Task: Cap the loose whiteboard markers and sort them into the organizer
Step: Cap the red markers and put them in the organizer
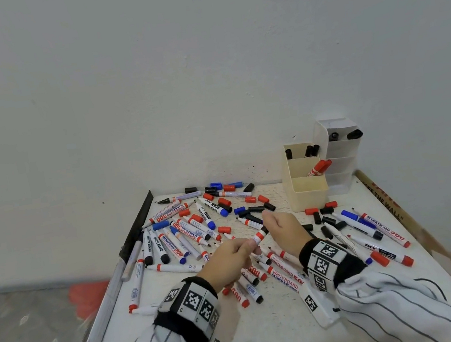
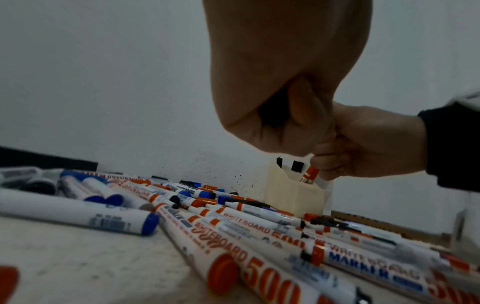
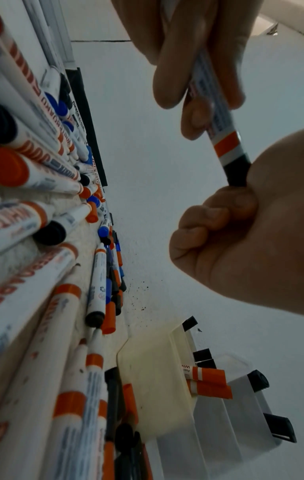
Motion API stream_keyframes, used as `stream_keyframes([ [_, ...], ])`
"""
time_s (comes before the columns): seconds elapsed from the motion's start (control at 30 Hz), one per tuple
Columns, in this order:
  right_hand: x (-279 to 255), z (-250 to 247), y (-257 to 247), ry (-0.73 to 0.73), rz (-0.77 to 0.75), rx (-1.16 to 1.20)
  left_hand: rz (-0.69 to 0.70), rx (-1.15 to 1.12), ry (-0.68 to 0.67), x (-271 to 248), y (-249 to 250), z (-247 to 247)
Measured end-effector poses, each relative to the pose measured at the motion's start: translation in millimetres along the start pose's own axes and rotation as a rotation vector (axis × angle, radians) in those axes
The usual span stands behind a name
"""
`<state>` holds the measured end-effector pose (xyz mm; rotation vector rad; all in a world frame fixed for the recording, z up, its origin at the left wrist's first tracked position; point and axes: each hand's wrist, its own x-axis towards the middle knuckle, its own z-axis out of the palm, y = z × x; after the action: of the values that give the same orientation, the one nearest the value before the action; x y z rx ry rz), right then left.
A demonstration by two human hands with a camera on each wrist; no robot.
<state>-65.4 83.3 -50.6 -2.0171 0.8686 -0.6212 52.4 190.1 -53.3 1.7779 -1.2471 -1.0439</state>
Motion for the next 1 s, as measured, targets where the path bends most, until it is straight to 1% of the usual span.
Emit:
stream_keyframes([
  [0.17, 0, -3, 2, 0.002, -0.099, 0.008, -0.126, -0.329, -0.217, -2, 4, -3],
  [0.23, 3, -5, 6, -0.001, -0.131, -0.006, -0.147, -0.392, -0.286, 1, 5, -4],
  [0.33, 4, -11, 12, -0.021, -0.187, -0.025, -0.172, -0.424, -0.365, 7, 9, -5],
  [0.37, 4, -13, 14, -0.037, -0.202, -0.038, -0.170, -0.401, -0.370, 10, 10, -4],
  [0.43, 4, -18, 18, -0.069, -0.211, -0.071, -0.135, -0.272, -0.329, 16, 10, -1],
  [0.57, 9, -37, 25, -0.134, -0.165, -0.155, -0.053, -0.048, -0.208, 30, 12, 8],
  [0.63, 13, -51, 26, -0.129, -0.145, -0.152, -0.006, 0.028, -0.128, 38, 15, 11],
  [0.7, 16, -65, 23, -0.079, -0.163, -0.143, 0.012, 0.074, -0.083, 49, 16, 14],
  [0.83, 29, -92, 19, 0.105, -0.199, -0.137, -0.083, 0.265, -0.059, 73, 15, 16],
  [0.9, 37, -105, 20, 0.208, -0.217, -0.150, -0.108, 0.367, -0.043, 83, 14, 18],
  [1.0, 50, -118, 25, 0.347, -0.261, -0.146, -0.153, 0.535, -0.075, 99, 15, 25],
])
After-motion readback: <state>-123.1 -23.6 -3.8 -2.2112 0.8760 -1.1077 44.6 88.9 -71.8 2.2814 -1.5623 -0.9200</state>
